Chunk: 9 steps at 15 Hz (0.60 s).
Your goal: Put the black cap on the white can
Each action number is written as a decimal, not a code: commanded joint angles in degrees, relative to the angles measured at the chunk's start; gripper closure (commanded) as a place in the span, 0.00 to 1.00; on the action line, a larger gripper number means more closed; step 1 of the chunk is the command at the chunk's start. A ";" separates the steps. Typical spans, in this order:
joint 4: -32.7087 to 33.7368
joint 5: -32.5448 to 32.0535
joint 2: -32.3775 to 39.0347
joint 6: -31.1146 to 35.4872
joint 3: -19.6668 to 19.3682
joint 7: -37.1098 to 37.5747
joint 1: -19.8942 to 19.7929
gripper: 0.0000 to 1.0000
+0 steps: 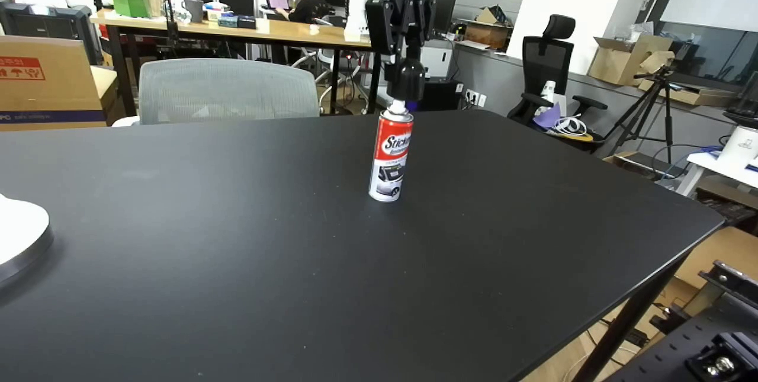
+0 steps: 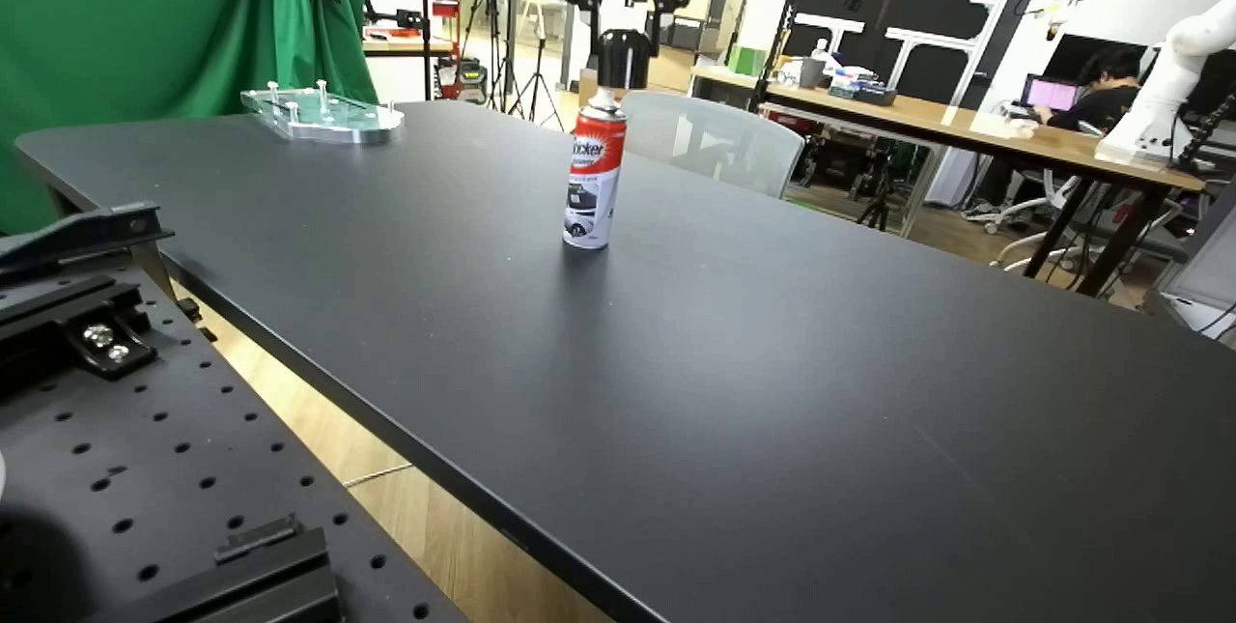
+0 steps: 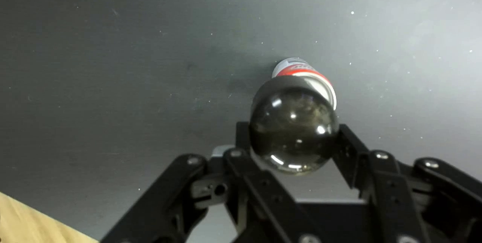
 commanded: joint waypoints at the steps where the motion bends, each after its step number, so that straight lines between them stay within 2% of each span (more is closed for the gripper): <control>1: -0.75 1.57 -0.43 0.59 0.28 -3.23 -0.73 0.68; 9: -0.33 3.56 0.63 -0.11 0.32 -6.87 -1.17 0.68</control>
